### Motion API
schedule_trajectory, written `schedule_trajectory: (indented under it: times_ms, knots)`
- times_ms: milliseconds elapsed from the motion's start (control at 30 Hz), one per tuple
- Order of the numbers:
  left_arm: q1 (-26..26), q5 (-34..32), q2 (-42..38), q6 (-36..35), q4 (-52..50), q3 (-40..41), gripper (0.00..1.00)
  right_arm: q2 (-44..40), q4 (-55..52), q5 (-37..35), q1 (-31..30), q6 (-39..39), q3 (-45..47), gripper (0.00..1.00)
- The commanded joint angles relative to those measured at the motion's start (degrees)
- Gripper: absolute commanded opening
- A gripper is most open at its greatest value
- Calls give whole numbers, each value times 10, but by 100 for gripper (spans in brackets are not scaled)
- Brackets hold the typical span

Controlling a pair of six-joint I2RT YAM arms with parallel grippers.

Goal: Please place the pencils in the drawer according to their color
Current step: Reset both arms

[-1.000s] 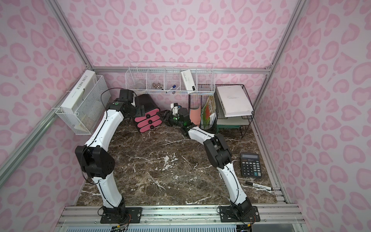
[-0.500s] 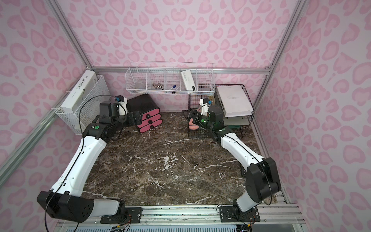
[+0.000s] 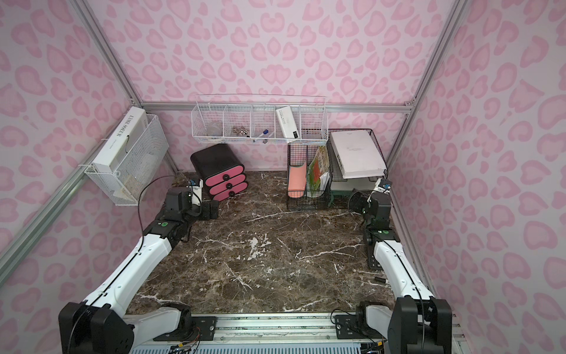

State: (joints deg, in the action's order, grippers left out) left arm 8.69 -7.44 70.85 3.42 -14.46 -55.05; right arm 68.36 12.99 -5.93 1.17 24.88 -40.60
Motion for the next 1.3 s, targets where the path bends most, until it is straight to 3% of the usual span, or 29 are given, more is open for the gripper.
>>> schedule_trajectory:
  times_ms: [0, 167, 400, 567, 667, 700, 733, 800, 867, 933, 1033, 1100, 1267]
  knots:
    - [-2, -35, 35, -25, 29, 12, 99, 29, 102, -47, 19, -42, 33, 99]
    - [-2, -21, 44, -38, 182, 98, 99, 79, 201, -77, 22, -85, 97, 99]
    - [-2, -53, 91, -52, 270, 144, 99, 107, 411, -101, 21, -142, 233, 99]
    - [0, -48, 111, -92, 409, 220, 99, 104, 560, -58, 21, -156, 312, 100]
    - [-1, -41, 126, -95, 499, 274, 99, 189, 755, -18, 9, -187, 367, 100]
    - [-1, -34, 133, -98, 539, 294, 99, 231, 826, -35, -2, -202, 370, 100]
    - [-1, -35, 139, -101, 578, 310, 99, 220, 797, -29, -7, -208, 356, 100]
    - [-10, -25, 145, -93, 608, 322, 99, 189, 621, -11, -6, -204, 298, 100]
    - [-27, 8, 167, -80, 632, 330, 99, 219, 692, -9, -10, -217, 303, 100]
    - [-38, 18, 193, -82, 665, 322, 99, 197, 613, -9, -10, -212, 285, 100]
    - [-67, 61, 184, -58, 592, 295, 99, 217, 682, -12, -11, -217, 303, 100]
    - [-68, 59, 174, -52, 552, 283, 99, 205, 653, -13, -12, -215, 299, 100]
    - [-68, 58, 177, -52, 555, 283, 99, 210, 669, -17, -15, -223, 302, 100]
